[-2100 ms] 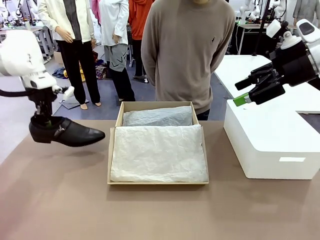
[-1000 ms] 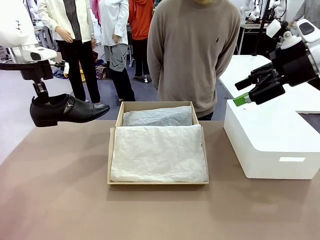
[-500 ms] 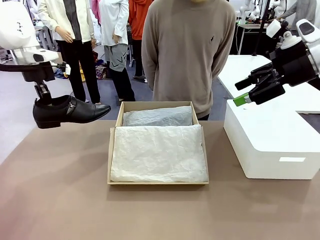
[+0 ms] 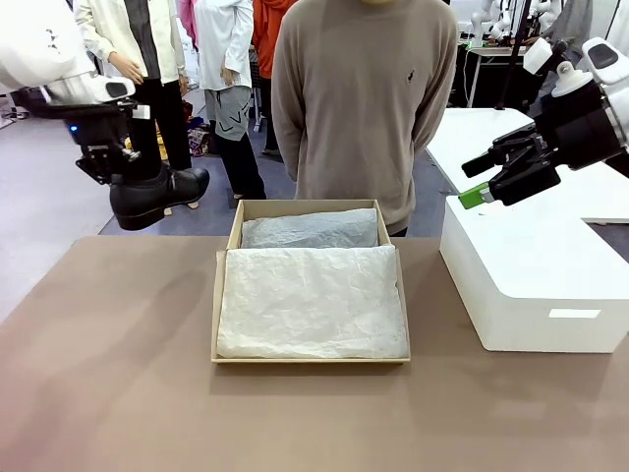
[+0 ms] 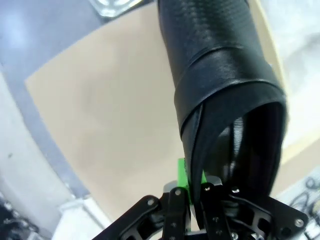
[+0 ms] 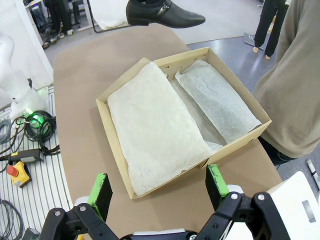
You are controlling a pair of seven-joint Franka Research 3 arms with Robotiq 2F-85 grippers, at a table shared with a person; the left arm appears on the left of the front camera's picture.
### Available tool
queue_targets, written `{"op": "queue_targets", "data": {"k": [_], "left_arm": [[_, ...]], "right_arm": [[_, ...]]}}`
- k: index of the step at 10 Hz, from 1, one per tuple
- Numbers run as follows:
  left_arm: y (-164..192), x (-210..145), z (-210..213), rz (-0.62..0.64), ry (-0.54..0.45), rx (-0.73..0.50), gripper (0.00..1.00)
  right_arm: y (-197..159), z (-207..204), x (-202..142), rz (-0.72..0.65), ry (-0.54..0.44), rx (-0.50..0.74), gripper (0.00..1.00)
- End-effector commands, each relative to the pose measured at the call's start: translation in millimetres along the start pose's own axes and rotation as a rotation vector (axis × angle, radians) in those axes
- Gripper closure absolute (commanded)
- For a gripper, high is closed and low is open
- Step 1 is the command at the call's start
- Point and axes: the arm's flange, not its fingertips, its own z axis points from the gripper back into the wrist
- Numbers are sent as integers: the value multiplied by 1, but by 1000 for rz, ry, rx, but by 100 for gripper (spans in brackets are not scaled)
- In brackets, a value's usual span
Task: Pack the shoes into the box.
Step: Place the other shoe of the Shoes into the Shoes Box.
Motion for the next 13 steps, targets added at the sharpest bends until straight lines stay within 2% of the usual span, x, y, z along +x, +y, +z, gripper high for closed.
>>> {"op": "queue_targets", "data": {"k": [1,2,4,5,6,7,12,13], "left_arm": [[-25,-6,9,122,-9,99,100],[-37,-4,17,170,-11,126,100],[-60,-1,22,272,47,190,100],[-69,-2,23,279,24,214,100],[-70,-2,22,239,16,221,100],[-62,-5,14,255,23,180,100],[-65,-3,8,262,38,193,100],[-72,0,11,376,20,225,100]], "right_arm": [[-3,-3,0,28,-35,5,0],[-3,-3,0,28,-35,5,0],[-3,-3,0,28,-35,5,0],[-3,-3,0,28,-35,5,0],[-3,-3,0,28,-35,5,0],[-3,-3,0,28,-35,5,0],[-3,-3,0,28,-35,5,0],[-3,-3,0,28,-35,5,0]]}}
